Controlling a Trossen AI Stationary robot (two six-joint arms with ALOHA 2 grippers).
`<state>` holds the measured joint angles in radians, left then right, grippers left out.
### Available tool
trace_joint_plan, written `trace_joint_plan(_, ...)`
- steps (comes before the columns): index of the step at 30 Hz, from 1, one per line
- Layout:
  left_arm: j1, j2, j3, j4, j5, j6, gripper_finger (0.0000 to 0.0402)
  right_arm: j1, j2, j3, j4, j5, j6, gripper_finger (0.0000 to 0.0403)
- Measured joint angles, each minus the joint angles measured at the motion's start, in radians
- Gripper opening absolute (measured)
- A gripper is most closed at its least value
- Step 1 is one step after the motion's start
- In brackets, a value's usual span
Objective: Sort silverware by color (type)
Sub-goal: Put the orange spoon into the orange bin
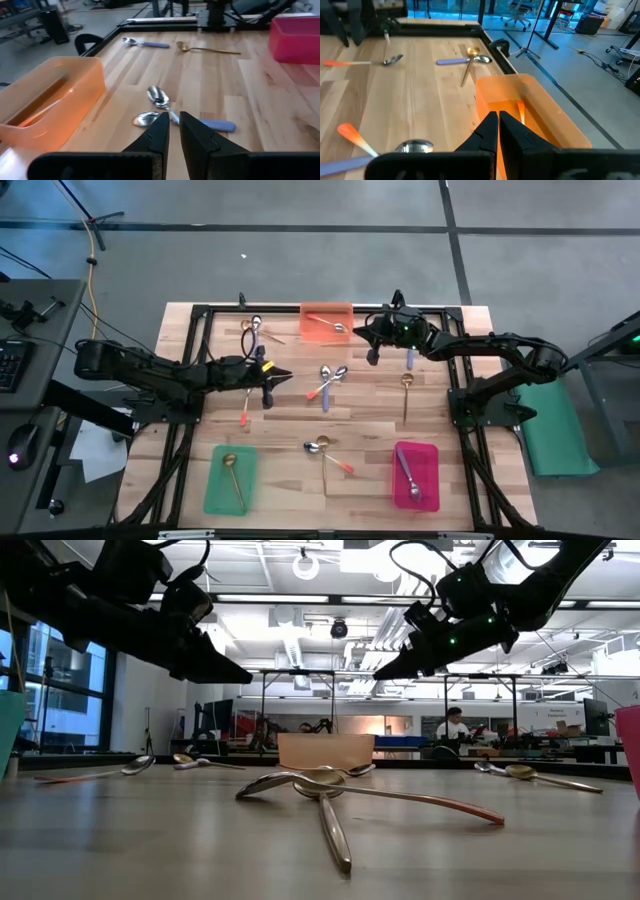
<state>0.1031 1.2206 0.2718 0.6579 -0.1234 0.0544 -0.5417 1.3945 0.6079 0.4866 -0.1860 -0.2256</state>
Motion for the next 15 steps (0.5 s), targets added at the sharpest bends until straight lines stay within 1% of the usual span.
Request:
trace_joint_plan(3,-0.009,0.010,0.000,0.005,0.035,0.001,0.0035,0.005,0.000,0.000,0.026,0.000,0.032,0.0000)
trace_joint_plan(6,-0.005,0.021,0.001,0.028,0.036,0.001,0.0035,0.006,0.000,0.000,0.039,0.004,0.021,0.0000)
trace_joint_plan(11,0.022,0.034,0.045,0.041,0.040,-0.032,0.0035,0.005,0.000,0.000,0.107,0.128,0.014,0.0000)
trace_joint_plan(15,0.022,0.048,0.085,-0.001,0.098,-0.018,0.0035,0.004,-0.008,0.000,0.122,0.128,0.001,0.0000)
